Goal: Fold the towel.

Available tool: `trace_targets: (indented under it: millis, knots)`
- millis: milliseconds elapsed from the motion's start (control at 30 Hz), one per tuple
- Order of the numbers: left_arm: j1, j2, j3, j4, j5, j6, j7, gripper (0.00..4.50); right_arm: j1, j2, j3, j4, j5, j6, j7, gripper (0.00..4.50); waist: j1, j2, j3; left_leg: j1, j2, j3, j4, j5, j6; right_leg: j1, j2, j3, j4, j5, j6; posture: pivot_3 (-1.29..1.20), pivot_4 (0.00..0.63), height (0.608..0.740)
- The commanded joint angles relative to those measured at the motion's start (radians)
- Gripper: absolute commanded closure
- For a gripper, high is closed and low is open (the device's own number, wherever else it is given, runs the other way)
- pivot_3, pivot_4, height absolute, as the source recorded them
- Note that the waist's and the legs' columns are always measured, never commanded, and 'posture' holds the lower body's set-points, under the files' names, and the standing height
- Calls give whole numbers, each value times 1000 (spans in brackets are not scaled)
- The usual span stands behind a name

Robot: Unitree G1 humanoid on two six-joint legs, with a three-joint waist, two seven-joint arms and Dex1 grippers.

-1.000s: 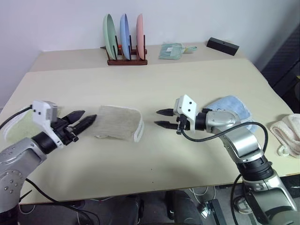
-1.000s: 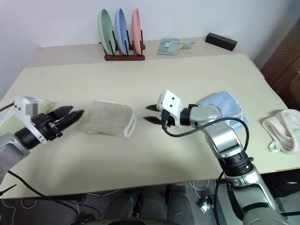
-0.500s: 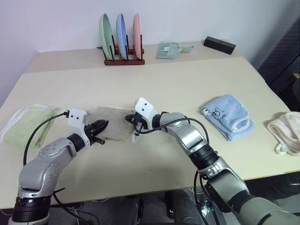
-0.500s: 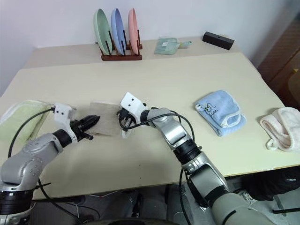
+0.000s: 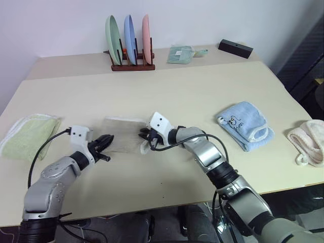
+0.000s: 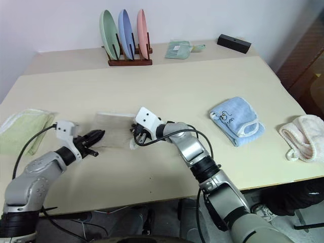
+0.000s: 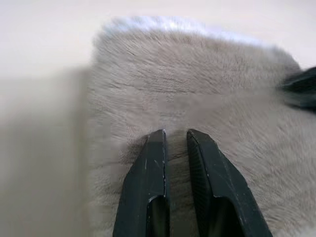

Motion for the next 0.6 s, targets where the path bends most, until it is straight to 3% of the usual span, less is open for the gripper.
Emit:
trace_targets:
  millis: [33,133,333,600]
  knots:
    - [3,24,102,-69,-30,-42,-12,3887,17,-24,-105,-176,144,197,35,1621,2,0,0,0,0,0,0,0,0,0,0,0,0,0,0,0,150,733]
    - [71,78,110,-113,16,-102,-88,3887,61,-25,-185,-282,258,469,-8,104,2,0,0,0,0,0,0,0,1,1,0,0,-1,0,0,0,150,733]
    - [169,96,109,-198,10,-120,-131,3887,59,67,-290,-245,339,703,-153,38,1,1,0,0,0,0,0,-1,1,1,0,1,-1,0,0,0,150,733]
    - [192,60,93,-240,11,-119,-117,3887,-26,178,-333,-41,358,719,-239,38,-1,1,0,0,0,0,0,-1,1,1,0,1,-1,0,0,0,150,733]
